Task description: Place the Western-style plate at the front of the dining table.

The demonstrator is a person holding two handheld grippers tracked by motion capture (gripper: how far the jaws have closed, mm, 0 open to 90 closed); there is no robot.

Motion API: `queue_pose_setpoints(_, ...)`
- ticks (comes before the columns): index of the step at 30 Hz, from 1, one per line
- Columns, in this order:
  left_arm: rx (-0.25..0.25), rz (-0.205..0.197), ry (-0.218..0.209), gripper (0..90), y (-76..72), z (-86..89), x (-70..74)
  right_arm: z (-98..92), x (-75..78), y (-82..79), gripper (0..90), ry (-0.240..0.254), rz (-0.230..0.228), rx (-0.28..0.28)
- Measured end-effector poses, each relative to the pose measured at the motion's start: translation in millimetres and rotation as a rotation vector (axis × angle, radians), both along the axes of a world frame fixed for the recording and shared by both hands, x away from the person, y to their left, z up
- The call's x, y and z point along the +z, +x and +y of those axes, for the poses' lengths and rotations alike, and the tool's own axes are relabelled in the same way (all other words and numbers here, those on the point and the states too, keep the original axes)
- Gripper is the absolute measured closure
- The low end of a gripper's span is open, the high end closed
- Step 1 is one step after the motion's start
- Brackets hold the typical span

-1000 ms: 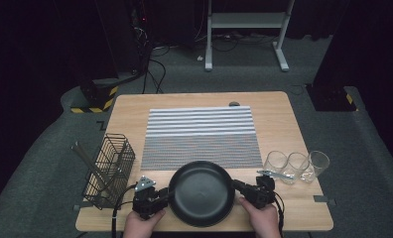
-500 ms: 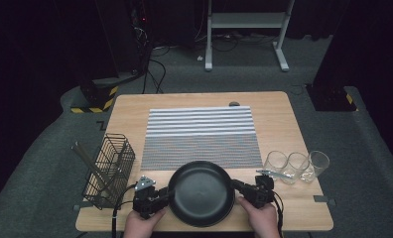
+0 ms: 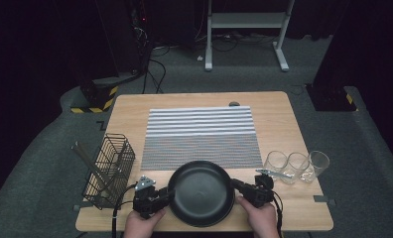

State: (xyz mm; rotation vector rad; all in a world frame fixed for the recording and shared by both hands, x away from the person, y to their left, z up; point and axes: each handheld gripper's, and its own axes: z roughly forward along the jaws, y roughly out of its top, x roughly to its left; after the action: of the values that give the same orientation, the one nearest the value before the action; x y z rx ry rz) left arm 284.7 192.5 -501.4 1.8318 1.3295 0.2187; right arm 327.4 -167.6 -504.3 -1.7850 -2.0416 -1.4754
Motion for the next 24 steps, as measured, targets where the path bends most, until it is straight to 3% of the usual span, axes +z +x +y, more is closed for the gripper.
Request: queue_pose_setpoints(24,0.006,0.011,-0.017,65.8,0.0,0.9,0.9,2.6,-0.2,0.6,83.4,-0.014,-0.006,-0.003)
